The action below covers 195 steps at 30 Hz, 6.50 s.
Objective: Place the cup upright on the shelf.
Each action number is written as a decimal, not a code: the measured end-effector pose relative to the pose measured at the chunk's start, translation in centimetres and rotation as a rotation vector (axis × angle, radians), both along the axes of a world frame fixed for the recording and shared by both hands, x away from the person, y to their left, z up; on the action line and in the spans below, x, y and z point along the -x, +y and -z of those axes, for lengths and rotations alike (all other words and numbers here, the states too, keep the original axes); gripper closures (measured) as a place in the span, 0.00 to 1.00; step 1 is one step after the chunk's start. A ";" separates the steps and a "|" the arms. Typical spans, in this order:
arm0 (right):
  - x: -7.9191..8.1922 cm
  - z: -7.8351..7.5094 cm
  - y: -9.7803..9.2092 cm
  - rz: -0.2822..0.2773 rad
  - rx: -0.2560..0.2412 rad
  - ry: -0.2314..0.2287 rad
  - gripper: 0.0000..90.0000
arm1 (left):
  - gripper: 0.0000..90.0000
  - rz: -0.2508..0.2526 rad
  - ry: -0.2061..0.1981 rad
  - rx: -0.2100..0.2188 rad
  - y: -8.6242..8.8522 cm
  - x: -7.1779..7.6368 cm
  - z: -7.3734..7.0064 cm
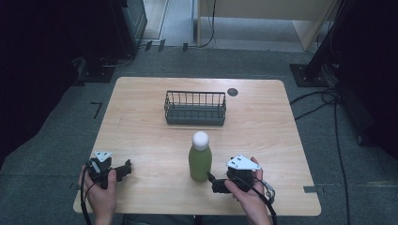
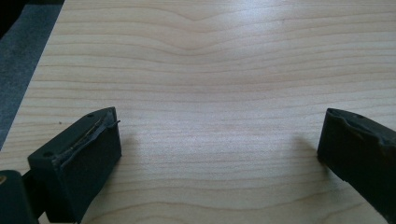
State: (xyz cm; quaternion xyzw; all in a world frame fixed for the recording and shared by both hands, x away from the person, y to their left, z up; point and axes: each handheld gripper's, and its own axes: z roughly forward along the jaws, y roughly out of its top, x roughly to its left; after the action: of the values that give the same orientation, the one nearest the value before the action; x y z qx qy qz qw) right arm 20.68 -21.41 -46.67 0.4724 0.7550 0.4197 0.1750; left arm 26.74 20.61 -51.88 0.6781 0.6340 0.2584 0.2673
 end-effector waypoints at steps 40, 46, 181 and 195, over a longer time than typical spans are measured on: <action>-1.2 -2.5 5.1 -0.076 -0.064 -0.098 0.17 | 0.00 0.007 -0.003 0.004 -0.1 -0.1 0.0; -1.6 -2.8 5.4 -0.082 -0.062 -0.117 0.19 | 0.00 0.007 -0.003 0.004 -0.1 -0.1 0.0; -23.0 -8.8 3.3 0.223 -0.001 -0.237 0.22 | 0.00 0.014 -0.002 0.002 -0.1 -0.1 0.0; -23.5 -7.4 3.4 0.224 0.000 -0.218 0.22 | 0.00 0.014 -0.002 0.002 -0.1 -0.1 0.0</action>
State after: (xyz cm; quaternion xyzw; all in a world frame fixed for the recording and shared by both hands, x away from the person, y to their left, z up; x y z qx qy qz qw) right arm 44.13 -17.99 -39.30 0.5054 0.6742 0.4462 0.3017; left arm 26.81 20.50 -51.89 0.6820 0.6293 0.2565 0.2703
